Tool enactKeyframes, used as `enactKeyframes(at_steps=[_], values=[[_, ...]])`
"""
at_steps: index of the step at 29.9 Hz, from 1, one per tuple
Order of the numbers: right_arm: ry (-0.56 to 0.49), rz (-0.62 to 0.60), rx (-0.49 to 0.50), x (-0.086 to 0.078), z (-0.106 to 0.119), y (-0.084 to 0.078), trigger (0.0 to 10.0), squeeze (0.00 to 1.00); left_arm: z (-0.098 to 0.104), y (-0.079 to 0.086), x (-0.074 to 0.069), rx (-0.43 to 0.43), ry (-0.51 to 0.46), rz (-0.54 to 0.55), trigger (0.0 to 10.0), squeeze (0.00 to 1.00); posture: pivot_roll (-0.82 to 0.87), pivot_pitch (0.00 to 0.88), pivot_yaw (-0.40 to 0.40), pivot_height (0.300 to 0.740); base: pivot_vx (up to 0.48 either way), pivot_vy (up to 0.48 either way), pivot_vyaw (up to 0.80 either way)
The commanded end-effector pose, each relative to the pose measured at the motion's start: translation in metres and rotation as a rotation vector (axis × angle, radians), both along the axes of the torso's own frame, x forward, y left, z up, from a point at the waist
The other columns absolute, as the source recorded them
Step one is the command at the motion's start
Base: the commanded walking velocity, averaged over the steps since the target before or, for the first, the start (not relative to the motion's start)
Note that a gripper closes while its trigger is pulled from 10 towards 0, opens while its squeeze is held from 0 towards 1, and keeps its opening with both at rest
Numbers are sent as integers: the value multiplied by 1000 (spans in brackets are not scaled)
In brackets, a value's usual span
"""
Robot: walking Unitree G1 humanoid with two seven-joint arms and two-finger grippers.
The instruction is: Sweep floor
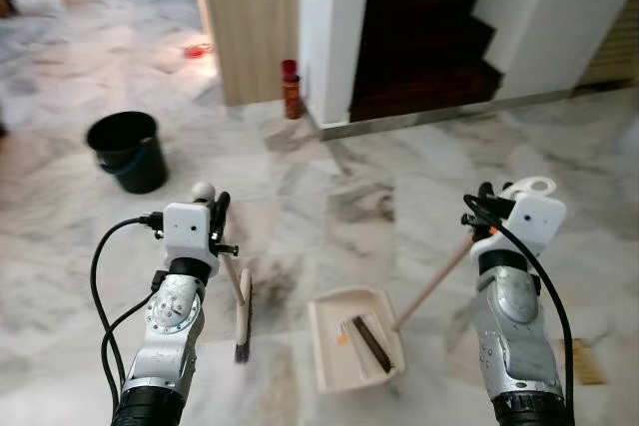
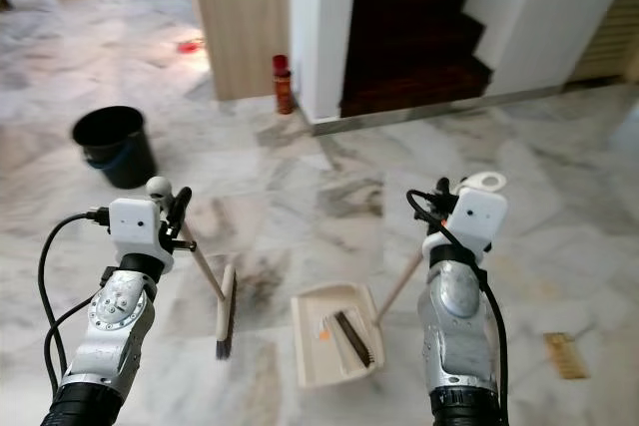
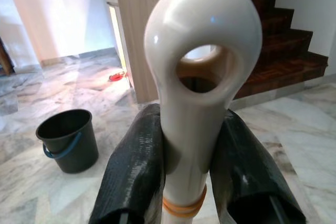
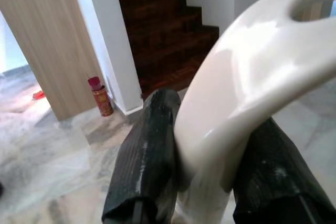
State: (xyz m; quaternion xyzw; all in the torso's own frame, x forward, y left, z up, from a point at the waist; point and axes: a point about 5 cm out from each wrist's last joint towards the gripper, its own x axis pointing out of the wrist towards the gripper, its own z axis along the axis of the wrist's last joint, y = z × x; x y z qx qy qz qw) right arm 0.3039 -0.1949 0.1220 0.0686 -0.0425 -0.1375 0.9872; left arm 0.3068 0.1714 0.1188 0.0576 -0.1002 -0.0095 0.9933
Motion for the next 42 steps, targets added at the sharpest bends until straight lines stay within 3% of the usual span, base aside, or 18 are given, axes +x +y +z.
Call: enactKeyframes(at_steps=[1, 32, 42], values=[[-82, -4, -8, 3, 18, -1, 10000, 0, 13, -4, 3, -5, -55, -17, 10000, 0, -107, 24, -42, 740, 0, 326, 0], [-70, 27, -27, 5, 17, 2, 10000, 0, 14, -3, 4, 2, -55, -18, 10000, 0, -111, 28, -40, 740, 0, 325, 0], [-57, 46, -9, 6, 16, 5, 10000, 0, 15, -5, 5, -4, -58, -29, 10000, 0, -111, 33, -41, 740, 0, 90, 670]])
